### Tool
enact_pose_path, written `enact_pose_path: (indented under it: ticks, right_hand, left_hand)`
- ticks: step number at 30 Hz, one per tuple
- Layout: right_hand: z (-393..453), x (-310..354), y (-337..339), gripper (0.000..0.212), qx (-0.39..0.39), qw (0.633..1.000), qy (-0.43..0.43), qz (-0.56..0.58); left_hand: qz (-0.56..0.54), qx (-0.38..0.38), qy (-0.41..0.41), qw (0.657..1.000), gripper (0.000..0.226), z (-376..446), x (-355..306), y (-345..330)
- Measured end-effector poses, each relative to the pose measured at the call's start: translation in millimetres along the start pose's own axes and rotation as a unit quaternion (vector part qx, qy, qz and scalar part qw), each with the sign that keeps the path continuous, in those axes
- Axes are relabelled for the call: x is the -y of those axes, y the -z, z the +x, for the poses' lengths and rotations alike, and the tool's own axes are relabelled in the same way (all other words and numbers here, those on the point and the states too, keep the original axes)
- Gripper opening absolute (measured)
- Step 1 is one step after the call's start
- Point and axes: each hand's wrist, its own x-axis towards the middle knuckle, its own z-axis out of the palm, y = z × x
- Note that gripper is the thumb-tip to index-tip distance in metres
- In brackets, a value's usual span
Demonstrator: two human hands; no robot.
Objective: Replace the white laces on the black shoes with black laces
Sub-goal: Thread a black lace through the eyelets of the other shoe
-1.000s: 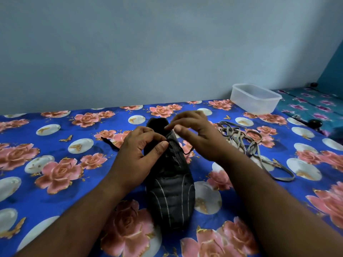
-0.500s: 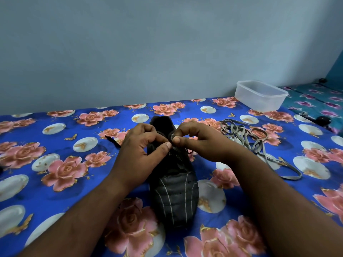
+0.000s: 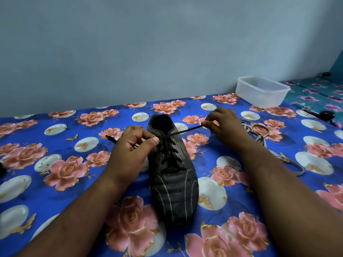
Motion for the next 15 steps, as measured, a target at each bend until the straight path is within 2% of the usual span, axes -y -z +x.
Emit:
enact_pose_path:
  ticks: [2, 4, 6, 8, 11, 15]
  right_hand:
    - [1, -2, 1, 0.035, -0.040, 0.996, -0.063, -0.053]
    - [2, -1, 4, 0.033, -0.080, 0.991, -0.093, -0.060]
    - [2, 5, 9, 0.030, -0.124, 0.989, -0.070, 0.030]
    - [1, 17, 16, 0.029, -0.131, 0.976, -0.031, 0.169]
    - [-9, 46, 34, 0.025, -0.054, 0.929, -0.029, 0.366]
    - [-22, 83, 46, 0.016, 0.063, 0.859, 0.053, 0.505]
  left_hand:
    - [-0.016, 0.021, 0.026, 0.999, 0.010, 0, 1, 0]
    - [-0.023, 0.045, 0.044, 0.998, 0.009, 0, 3, 1]
    - [-0.035, 0.042, 0.045, 0.997, 0.012, 1, 4, 1]
    - [-0.068, 0.021, 0.044, 0.996, 0.016, 2, 1, 2]
    - [-0.094, 0.001, 0.015, 0.995, 0.021, 2, -6, 3]
    - [0.023, -0.002, -0.087, 0.996, 0.029, 3, -3, 6]
